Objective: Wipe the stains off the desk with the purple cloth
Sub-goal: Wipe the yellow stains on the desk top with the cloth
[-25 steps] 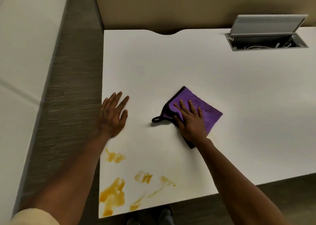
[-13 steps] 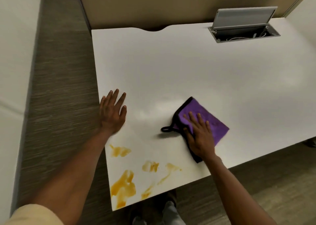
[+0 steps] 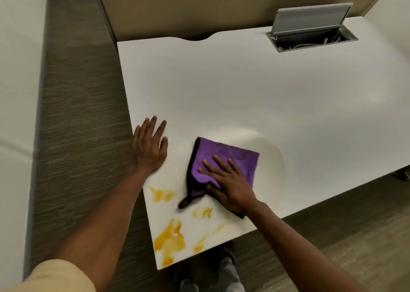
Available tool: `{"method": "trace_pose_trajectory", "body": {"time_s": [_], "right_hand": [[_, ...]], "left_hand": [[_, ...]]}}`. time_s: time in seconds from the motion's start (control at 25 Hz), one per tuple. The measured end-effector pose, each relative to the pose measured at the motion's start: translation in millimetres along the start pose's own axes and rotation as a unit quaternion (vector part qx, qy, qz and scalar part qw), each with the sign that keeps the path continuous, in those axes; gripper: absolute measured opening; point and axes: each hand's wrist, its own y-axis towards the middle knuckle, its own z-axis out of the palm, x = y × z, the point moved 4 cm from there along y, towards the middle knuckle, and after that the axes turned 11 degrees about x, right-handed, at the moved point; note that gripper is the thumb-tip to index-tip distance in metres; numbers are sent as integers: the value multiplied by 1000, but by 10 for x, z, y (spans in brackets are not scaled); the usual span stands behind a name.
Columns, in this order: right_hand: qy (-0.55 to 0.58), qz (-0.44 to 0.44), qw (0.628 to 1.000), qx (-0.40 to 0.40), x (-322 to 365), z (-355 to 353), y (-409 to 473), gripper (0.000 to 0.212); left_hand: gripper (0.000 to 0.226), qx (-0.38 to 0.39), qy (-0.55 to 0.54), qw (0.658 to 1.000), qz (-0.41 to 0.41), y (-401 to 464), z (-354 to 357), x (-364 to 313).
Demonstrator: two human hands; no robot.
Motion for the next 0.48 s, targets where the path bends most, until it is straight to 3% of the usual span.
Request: {"method": "trace_pose_trajectory", "body": {"time_s": [0.12, 0.2, 0.32, 0.48], "right_hand": [[37, 11, 999, -10, -479, -71, -553, 50], [64, 83, 994, -31, -743, -232, -489, 47], [43, 190, 979, -64, -614, -231, -148, 51], [21, 91, 994, -53, -49, 152, -311, 56]], "left_hand": [[57, 14, 6, 1000, -4, 14, 43, 24], [57, 16, 14, 1000, -10, 26, 62, 29], [57, 12, 29, 999, -6, 12, 80, 22], [58, 12, 23, 1000, -2, 21, 59, 18]]}}
